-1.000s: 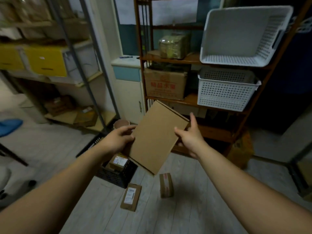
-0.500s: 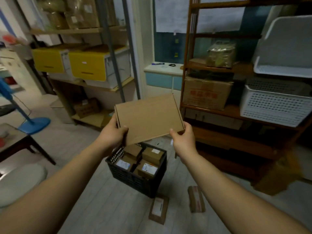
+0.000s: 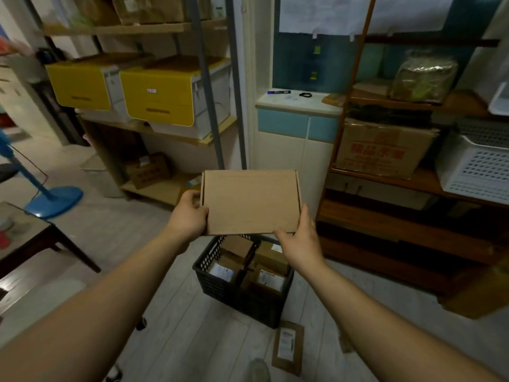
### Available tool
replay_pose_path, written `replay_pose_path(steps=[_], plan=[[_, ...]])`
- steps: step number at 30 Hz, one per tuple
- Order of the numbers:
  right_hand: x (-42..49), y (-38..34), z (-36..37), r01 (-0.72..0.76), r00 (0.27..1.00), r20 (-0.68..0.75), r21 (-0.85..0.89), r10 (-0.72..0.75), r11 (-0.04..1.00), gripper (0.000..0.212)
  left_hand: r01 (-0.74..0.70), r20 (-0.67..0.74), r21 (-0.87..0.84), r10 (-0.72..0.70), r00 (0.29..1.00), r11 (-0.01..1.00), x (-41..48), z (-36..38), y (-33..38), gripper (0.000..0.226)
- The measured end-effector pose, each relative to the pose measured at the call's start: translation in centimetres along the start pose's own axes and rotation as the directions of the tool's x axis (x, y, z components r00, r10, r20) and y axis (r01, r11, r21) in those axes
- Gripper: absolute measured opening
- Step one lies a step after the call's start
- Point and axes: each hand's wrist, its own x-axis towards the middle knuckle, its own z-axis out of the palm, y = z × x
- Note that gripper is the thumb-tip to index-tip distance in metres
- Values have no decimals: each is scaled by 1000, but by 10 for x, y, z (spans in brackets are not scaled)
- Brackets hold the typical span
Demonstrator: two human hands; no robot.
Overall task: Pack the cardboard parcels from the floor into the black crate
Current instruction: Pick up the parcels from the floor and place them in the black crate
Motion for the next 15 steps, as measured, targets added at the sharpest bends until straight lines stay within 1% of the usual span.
replay_pose_path(steps=[2, 4, 6, 8, 11, 13, 15], plan=[[21, 3, 22, -17, 1000, 9, 4, 17, 1000, 89, -13, 20, 87, 11, 1000, 996, 26, -1, -3, 53], [46, 4, 48, -28, 999, 18, 12, 28, 1000, 90, -67, 56, 172, 58, 997, 983, 55, -4, -7, 59], [72, 0, 72, -52, 998, 37, 47, 50, 998, 89, -112, 78, 263, 94, 993, 958, 88, -10, -10, 63], [97, -6, 96, -59, 997, 50, 71, 56, 996, 87, -116, 86, 335, 92, 992, 935, 121, -19, -15, 63], [130, -13, 127, -66, 995, 77, 65, 61, 996, 85, -106, 115, 354, 69, 991, 929, 168, -31, -27, 62], [146, -15, 142, -73, 996, 64, 53, 69, 996, 85, -114, 133, 346, 72, 989, 931, 194, -32, -35, 61], [158, -14, 156, -81, 996, 34, 50, 79, 996, 85, -150, 186, 338, 91, 978, 929, 219, -29, -41, 63]])
